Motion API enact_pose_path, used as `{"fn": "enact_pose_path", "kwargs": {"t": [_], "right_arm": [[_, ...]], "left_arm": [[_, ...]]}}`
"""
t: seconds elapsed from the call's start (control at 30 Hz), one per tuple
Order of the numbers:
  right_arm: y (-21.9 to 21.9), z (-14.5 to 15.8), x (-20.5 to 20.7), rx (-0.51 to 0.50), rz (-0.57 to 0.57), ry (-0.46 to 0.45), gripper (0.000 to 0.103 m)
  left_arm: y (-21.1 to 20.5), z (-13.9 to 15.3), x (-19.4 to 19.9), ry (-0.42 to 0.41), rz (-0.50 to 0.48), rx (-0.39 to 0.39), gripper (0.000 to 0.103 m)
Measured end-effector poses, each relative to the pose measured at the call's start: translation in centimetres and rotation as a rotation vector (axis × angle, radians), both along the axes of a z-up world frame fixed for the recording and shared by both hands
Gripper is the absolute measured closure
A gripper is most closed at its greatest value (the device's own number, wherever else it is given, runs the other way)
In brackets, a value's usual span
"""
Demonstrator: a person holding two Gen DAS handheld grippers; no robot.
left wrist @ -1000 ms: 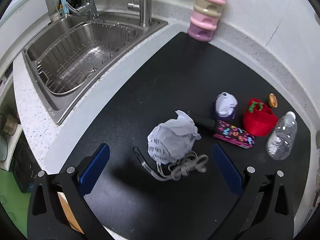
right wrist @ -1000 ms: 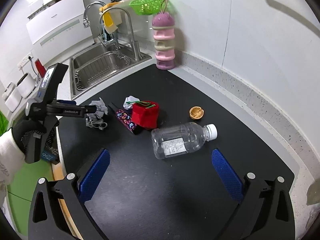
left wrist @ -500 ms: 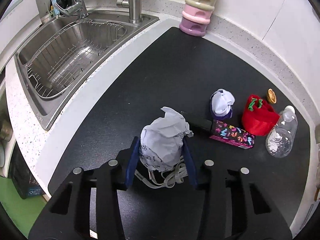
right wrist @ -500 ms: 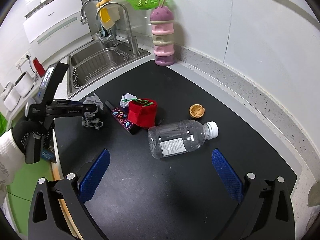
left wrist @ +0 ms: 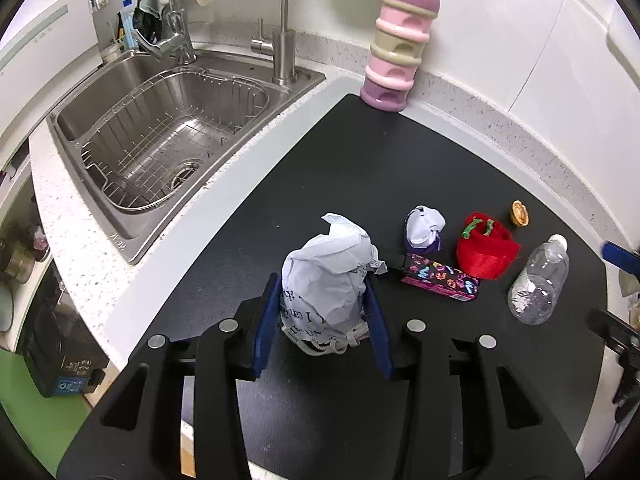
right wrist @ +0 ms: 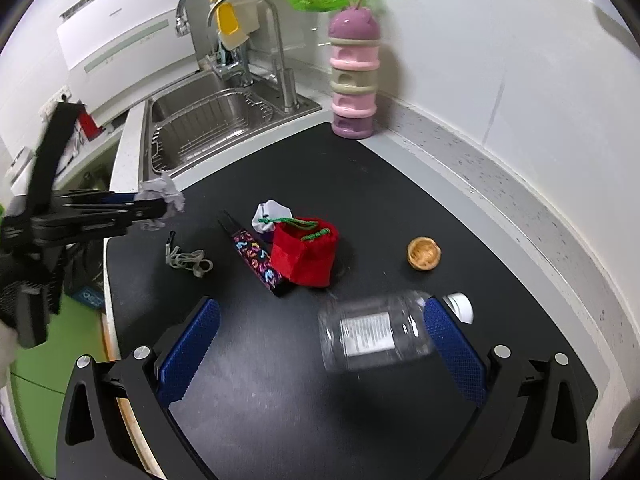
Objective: Collect trash
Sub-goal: 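Grasp the crumpled white paper with the left tool and lift, then grasp the red drawstring pouch with the right tool and lift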
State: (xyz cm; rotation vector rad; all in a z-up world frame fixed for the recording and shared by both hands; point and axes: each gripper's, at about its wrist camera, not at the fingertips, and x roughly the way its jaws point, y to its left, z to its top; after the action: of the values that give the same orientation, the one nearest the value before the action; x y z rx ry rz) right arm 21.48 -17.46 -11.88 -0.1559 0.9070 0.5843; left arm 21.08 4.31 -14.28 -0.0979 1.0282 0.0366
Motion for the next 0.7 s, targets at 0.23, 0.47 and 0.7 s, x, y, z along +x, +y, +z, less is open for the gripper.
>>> {"fn": "enact_pose_path", "kwargs": {"t": [0.23,0.47,0.7], "right_arm": [[3.2,-1.8,3.7,-0.040,0.031,0.045,0.005],[6.0,-5.0,7.3,-0.090,0.039,0.157,0.005],[7.0,-6.7,8.8,-0.050,0.073,0.255,0.051]], "left_arm": [[-0.2,1.3,-1.8,-0.028,0.010,0.003,0.062],[0.1,1.7,-3.2,-0.037,0.028,-0.004,0.062],[0.8,1.8,-4.1,-0.042,0.054,-0.023,0.062]]}}
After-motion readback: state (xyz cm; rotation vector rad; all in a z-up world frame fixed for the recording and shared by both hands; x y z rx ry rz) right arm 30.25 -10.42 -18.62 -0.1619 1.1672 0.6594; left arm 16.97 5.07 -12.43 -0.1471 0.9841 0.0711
